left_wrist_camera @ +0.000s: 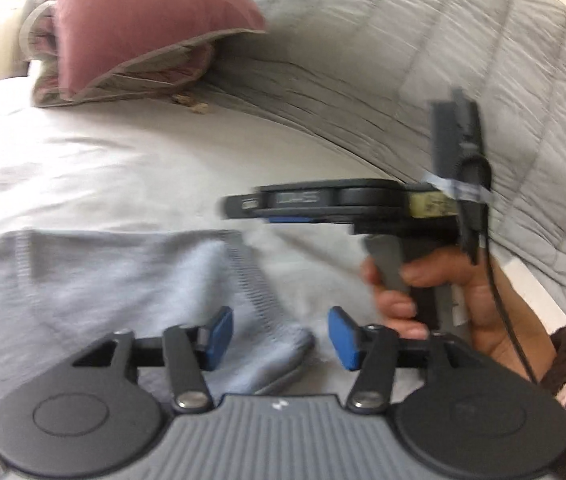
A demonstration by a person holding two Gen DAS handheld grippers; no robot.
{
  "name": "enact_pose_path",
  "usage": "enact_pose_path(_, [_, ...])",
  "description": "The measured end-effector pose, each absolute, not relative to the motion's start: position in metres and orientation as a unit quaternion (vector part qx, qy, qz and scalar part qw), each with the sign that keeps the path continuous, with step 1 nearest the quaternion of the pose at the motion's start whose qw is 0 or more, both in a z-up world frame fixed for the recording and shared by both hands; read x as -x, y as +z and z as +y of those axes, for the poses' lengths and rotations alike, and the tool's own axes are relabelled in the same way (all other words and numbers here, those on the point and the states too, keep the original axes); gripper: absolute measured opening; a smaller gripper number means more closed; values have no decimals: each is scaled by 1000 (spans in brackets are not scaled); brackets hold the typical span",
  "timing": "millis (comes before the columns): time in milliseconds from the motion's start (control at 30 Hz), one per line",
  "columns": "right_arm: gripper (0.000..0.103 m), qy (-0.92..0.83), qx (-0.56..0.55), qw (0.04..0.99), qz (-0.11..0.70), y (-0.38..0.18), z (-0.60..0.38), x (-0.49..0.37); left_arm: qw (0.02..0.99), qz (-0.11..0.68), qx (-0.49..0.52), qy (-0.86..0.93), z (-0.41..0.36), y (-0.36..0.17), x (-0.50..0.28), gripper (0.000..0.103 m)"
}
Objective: Fold clothes
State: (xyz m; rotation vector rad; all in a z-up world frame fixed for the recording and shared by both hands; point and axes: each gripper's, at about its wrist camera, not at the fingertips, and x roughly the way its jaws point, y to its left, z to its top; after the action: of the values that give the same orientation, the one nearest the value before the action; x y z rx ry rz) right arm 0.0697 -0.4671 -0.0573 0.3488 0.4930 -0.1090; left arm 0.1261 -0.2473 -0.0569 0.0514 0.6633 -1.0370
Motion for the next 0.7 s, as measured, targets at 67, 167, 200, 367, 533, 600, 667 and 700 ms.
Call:
enact_pose_path(67, [55, -55, -173, 956, 228, -51, -467, -66, 833, 315, -29, -454, -228, -50, -124, 61])
enact_pose_path(167, [56, -56, -171, 961, 210, -36, -461, -59, 858, 321, -38, -398, -192, -37, -126, 66])
enact_pose_path(200, [58, -58, -165, 963, 205, -31, -458, -57, 866, 323, -41, -379, -180, -33, -126, 68])
enact_pose_path(367, [68, -61, -153, 966, 201, -1, -437, -49, 897, 341, -52, -276, -105, -19, -132, 73])
enact_pose_path(533, [73, -37, -135, 966, 216, 32, -396, -59, 909, 367, -29, -196, -25, -10, -148, 72])
enact_pose_path(600, [73, -25, -118, 968, 220, 44, -375, -69, 915, 366, -16, -167, 6, -6, -156, 72])
enact_pose_path(667, [73, -13, -100, 969, 224, 54, -354, -81, 922, 362, -16, -136, 26, -6, -169, 72])
enact_pose_path(700, [73, -9, -93, 970, 225, 57, -346, -90, 923, 361, -19, -128, 32, -8, -178, 72])
